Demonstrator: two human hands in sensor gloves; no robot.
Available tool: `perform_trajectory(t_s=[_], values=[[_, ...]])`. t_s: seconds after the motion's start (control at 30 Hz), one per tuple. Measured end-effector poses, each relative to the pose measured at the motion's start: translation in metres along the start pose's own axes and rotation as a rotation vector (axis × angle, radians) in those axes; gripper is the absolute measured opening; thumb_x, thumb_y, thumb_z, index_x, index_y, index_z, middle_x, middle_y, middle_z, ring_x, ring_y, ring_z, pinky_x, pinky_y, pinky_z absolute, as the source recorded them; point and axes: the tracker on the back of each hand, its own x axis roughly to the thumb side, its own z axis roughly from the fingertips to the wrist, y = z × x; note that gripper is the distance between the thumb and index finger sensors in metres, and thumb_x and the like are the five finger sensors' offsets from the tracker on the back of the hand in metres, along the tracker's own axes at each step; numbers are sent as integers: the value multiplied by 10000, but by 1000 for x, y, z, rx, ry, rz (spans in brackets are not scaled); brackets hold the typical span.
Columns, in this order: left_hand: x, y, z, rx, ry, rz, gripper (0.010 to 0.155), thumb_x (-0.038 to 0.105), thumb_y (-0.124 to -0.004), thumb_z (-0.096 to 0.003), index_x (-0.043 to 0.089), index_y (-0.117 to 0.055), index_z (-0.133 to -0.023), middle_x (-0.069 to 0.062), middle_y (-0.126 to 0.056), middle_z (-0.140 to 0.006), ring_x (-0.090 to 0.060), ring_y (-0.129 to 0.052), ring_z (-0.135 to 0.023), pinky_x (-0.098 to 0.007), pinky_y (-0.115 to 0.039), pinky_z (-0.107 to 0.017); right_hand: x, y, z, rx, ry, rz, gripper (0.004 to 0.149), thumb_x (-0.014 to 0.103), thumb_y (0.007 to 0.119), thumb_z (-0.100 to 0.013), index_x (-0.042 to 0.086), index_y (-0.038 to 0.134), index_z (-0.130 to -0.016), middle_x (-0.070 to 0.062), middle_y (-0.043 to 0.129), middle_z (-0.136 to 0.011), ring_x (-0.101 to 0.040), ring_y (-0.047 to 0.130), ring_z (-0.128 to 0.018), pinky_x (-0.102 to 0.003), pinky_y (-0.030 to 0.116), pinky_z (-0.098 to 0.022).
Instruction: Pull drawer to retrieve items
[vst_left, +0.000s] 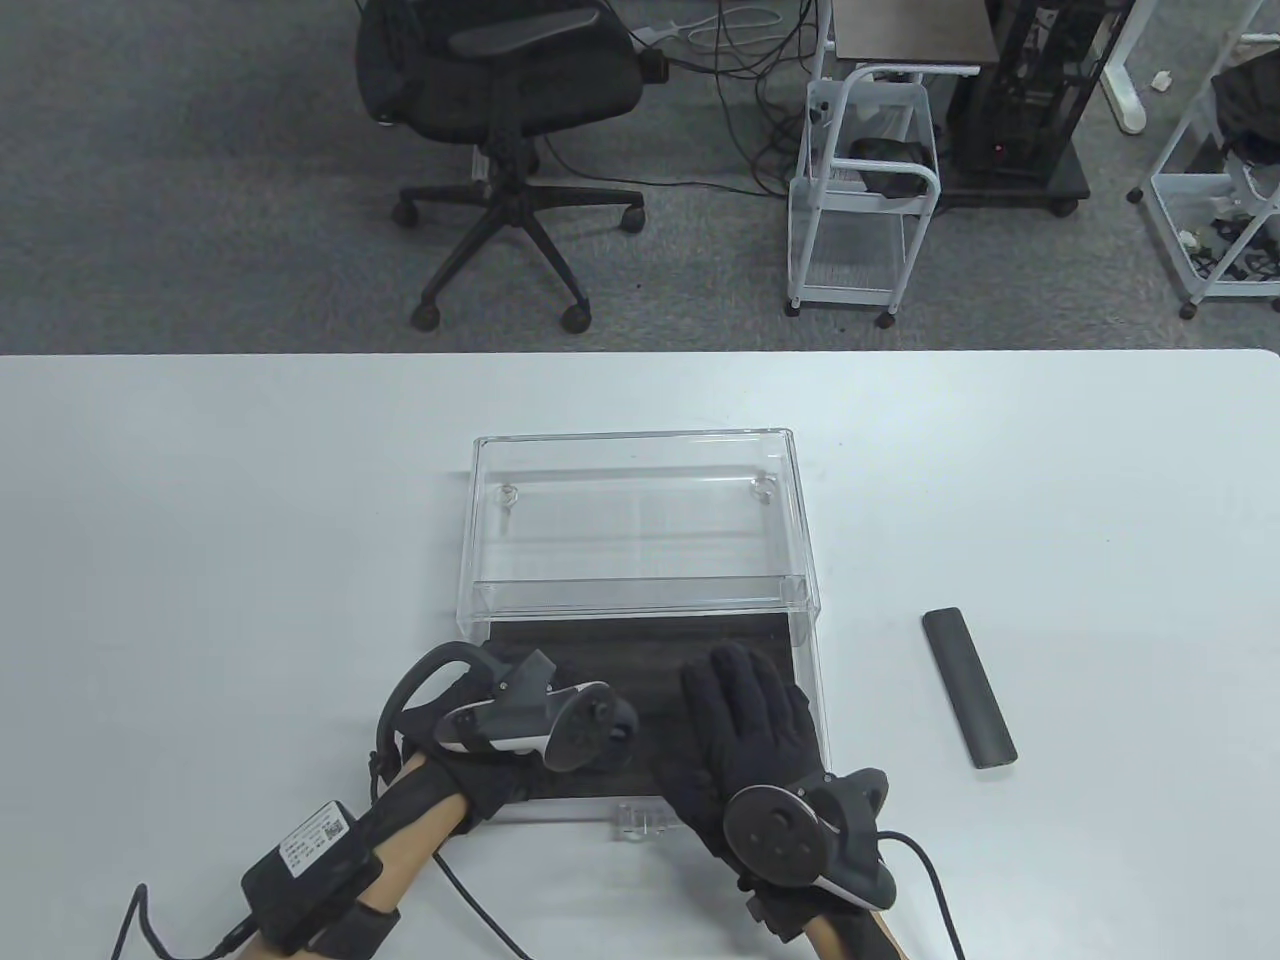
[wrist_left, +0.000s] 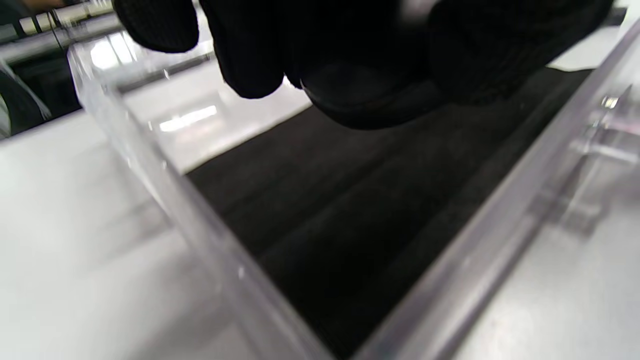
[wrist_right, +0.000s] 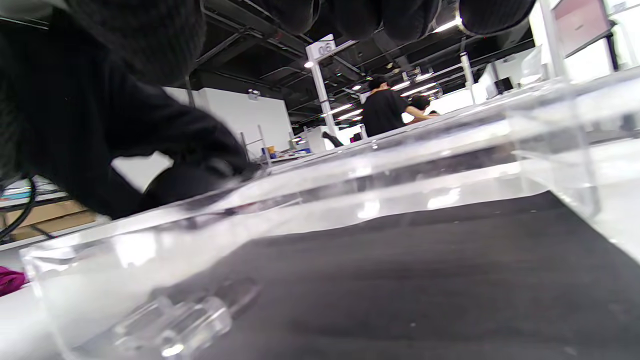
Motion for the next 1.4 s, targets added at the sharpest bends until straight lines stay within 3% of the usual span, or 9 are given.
perform_trajectory(t_s=[0.13,0.3,0.4,0.6,0.83,0.97,1.13,1.4], values=[[23,19,24,165,7,-102,921,628,-841,-416,179,-472,-1131,-133,-716,-1128,-347,-828,-1007,-672,-613,-765,7,1,3,16,-83,3,1009,629,748,-469,123,258,-1192,-227,353,-1202,-502,476,-1083,-713,496,-733],[44,24,44,309,-24,49,918,627,-850,-414,191,-480,-1132,-122,-715,-1129,-336,-826,-1003,-680,-589,-775,20,3,8,-94,-174,60,1018,614,785,-438,75,319,-1165,-189,525,-1124,-428,701,-962,-667,615,-710],[44,14,51,412,-11,84,910,608,-867,-417,200,-479,-1132,-124,-706,-1133,-336,-820,-1005,-688,-583,-773,26,-1,13,-156,-201,115,1000,598,826,-413,58,408,-1144,-184,624,-1072,-393,799,-879,-636,684,-688],[46,-4,58,479,-1,88,914,620,-863,-407,183,-499,-1122,-130,-724,-1109,-337,-836,-969,-696,-576,-770,48,7,15,-127,-233,368,1016,572,866,-404,-8,438,-1120,-212,652,-1060,-388,855,-843,-587,765,-669],[37,-18,51,537,17,207,883,587,-825,-441,247,-424,-1151,-110,-624,-1174,-356,-719,-1068,-721,-507,-769,40,11,13,-216,-216,405,973,588,862,-394,19,512,-1101,-203,694,-1035,-377,881,-805,-575,778,-663],[32,-15,59,650,50,260,907,592,-769,-465,244,-326,-1176,-136,-490,-1237,-406,-577,-1141,-735,-471,-768,18,-14,13,-364,-84,367,966,602,847,-402,27,514,-1104,-197,697,-1033,-374,880,-803,-584,773,-653],[28,-17,62,689,70,312,887,595,-741,-477,253,-318,-1178,-130,-468,-1247,-406,-561,-1148,-734,-469,-769,-35,-38,12,-456,152,323,962,608,846,-409,21,530,-1101,-209,709,-1020,-383,886,-785,-599,768,-631],[27,-18,61,696,71,339,890,601,-715,-481,254,-286,-1180,-133,-452,-1250,-414,-538,-1151,-732,-468,-770,-115,-48,13,-405,537,264,956,606,851,-418,2,552,-1096,-229,732,-1003,-397,899,-761,-610,775,-609]])
